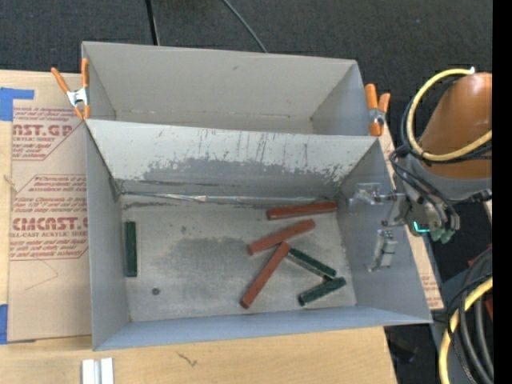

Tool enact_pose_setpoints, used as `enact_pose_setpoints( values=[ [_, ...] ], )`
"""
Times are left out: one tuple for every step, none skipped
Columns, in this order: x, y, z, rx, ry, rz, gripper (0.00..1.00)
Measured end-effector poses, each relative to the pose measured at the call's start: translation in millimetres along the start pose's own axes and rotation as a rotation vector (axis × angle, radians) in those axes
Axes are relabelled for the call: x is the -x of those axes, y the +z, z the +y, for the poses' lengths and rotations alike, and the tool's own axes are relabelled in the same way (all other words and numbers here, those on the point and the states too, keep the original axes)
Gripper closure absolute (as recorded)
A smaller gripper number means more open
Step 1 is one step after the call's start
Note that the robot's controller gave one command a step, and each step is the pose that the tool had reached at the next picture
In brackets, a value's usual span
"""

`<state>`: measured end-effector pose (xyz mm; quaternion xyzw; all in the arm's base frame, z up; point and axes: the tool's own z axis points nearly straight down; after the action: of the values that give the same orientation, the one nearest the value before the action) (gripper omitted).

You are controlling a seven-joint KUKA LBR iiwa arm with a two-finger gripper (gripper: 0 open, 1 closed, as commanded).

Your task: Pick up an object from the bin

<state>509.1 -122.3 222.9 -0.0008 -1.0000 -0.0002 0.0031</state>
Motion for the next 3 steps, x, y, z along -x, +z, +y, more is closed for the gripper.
enact_pose_setpoints(
  values=[
    [1.7,-4,1,-0.001,-0.002,-0.008,0.0],
    [8.5,38,1,-0.003,-0.077,-0.013,0.0],
    [34.8,111,12,-0.003,-0.17,-0.013,0.0]
  ],
)
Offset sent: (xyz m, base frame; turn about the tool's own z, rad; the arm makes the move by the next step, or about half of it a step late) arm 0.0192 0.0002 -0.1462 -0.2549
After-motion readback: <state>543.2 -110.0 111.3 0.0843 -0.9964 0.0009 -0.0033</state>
